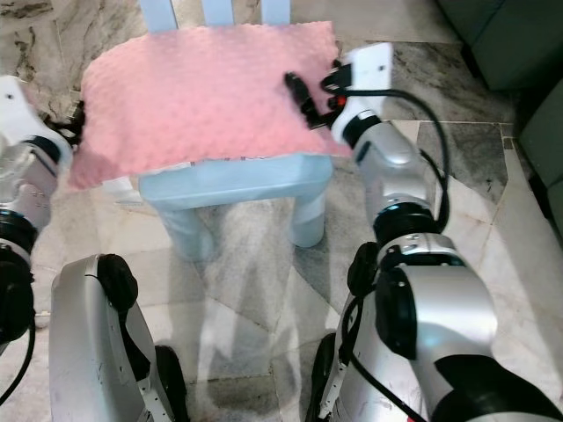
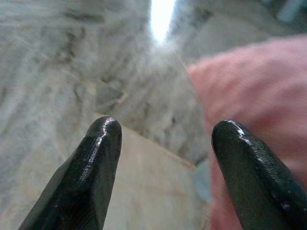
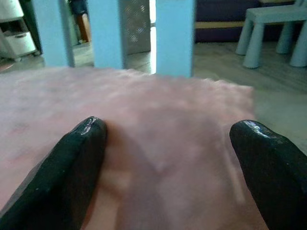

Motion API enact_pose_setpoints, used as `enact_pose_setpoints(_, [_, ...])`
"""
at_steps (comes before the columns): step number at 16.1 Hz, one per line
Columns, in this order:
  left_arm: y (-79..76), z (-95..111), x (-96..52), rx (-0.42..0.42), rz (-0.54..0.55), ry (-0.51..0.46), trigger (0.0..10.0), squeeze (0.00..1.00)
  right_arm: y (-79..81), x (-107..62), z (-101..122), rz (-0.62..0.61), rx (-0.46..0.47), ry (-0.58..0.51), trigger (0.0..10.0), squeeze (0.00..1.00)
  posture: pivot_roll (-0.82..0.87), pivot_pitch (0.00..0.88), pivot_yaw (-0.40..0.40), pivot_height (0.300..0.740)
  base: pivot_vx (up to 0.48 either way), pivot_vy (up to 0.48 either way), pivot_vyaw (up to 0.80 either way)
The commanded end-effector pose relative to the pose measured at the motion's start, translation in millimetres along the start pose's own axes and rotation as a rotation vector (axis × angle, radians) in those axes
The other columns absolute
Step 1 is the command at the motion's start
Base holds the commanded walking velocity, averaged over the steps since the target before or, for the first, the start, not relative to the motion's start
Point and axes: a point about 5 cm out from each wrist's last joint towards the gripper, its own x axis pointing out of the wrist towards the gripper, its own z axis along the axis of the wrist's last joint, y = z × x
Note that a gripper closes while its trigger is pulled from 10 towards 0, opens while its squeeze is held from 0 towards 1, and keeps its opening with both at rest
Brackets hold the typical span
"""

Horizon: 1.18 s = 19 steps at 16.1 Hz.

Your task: Move the pillow to the sofa

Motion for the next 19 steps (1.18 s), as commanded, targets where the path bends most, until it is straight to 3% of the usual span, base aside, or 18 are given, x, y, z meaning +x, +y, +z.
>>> enact_pose_setpoints(1, [12.0, 10, -1.8, -0.060, 0.010, -0.067, 10.0, 0.00, -12.3, -2.1, 11, -0.052, -0.003, -0.043, 10.0, 0.00, -0.06, 0.356, 0.017, 0.306, 0.000, 0.000, 0.00])
enact_pose_setpoints(3, [5.8, 20, -0.6, -0.109, -0.029, -0.120, 10.0, 0.00, -19.9, -5.4, 12, -0.087, -0.006, -0.051, 10.0, 0.00, -0.06, 0.354, 0.018, 0.306, 0.000, 0.000, 0.00])
enact_pose_setpoints(5, [-0.4, 28, 0.7, -0.104, -0.041, -0.153, 10.0, 0.00, -22.9, -6.4, 13, -0.094, -0.011, -0.043, 10.0, 0.00, -0.05, 0.343, 0.020, 0.306, 0.000, 0.000, 0.00])
enact_pose_setpoints(10, [-29.4, -5, 3.1, -0.240, -0.138, 0.114, 10.0, 0.00, -12.5, -2.3, -1, 0.017, 0.127, 0.071, 10.0, 0.00, -0.04, 0.341, 0.032, 0.306, 0.000, 0.000, 0.00])
enact_pose_setpoints(13, [-44.2, -7, 3.3, -0.360, -0.209, 0.178, 10.0, 0.00, -0.4, 0.4, -12, 0.103, 0.241, 0.157, 10.0, 0.00, -0.04, 0.350, 0.034, 0.306, 0.000, 0.000, 0.00])
enact_pose_setpoints(15, [-51.2, -3, 3.3, -0.395, -0.269, 0.189, 10.0, 0.00, 7.5, 1.1, -17, 0.161, 0.254, 0.192, 10.0, 0.00, -0.04, 0.351, 0.034, 0.306, 0.000, 0.000, 0.00])
enact_pose_setpoints(17, [-62.3, 4, 1.4, -0.409, -0.419, 0.207, 10.0, 0.00, 20.9, -0.1, -29, 0.249, 0.262, 0.253, 10.0, 0.00, -0.03, 0.359, 0.035, 0.306, 0.000, 0.000, 0.00])
enact_pose_setpoints(19, [-64.1, 2, -0.9, -0.414, -0.476, 0.236, 2.8, 0.00, 26.6, -1.9, -33, 0.299, 0.290, 0.261, 0.0, 0.00, -0.03, 0.359, 0.035, 0.306, 0.000, 0.000, 0.00])
